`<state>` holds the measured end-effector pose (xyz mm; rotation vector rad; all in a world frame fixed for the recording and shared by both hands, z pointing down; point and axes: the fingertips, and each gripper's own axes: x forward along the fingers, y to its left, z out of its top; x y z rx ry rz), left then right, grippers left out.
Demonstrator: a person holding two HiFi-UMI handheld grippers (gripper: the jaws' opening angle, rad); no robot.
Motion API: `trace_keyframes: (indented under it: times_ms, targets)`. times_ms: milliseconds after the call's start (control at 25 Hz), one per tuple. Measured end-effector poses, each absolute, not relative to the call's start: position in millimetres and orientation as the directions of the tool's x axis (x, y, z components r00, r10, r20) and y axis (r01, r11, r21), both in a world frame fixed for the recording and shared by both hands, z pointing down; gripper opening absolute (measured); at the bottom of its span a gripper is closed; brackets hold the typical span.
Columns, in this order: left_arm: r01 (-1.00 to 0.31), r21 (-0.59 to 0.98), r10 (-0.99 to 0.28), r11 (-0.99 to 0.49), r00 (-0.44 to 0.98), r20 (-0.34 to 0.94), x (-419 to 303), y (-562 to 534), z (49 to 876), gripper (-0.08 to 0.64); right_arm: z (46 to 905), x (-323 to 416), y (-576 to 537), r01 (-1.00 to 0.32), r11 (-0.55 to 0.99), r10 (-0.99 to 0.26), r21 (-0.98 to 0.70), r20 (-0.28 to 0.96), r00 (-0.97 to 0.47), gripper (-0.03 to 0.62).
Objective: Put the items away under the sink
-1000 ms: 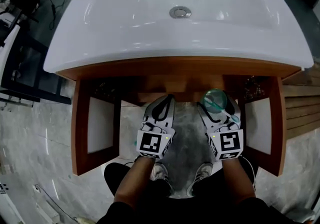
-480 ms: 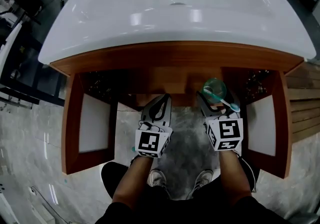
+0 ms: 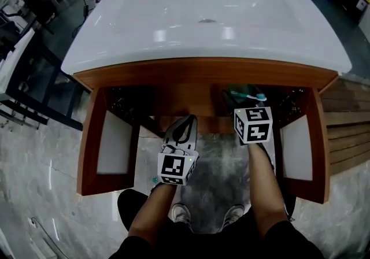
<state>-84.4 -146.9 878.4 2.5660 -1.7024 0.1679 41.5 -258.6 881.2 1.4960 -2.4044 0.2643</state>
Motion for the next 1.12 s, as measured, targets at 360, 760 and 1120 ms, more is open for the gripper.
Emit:
trace_keyframes:
  times_ms: [360,760,1120]
  targets:
    - [-0.93,-0.013,-0.923,-0.366,0.362,0.132,-91,-151,878,0.021,893,29,-283,-0.891,0.453,-0.831,0.02,0.371,-0.414,0.387]
    - [-0.938,-0.017,-0.929,-0.347,0.342,0.141,-96,-154,879,0.021,899,28,-279,-0.876,0.482,-0.819,-0.023,0.344,-0.459,0.391]
    - [-0.935,-0.005,-0.927,-0.355,0.351,0.131,-98,-155,865,0.021,878,42,-217,-0.882,0.471,-0.831,-0.021,0.325,-0.451,0.396]
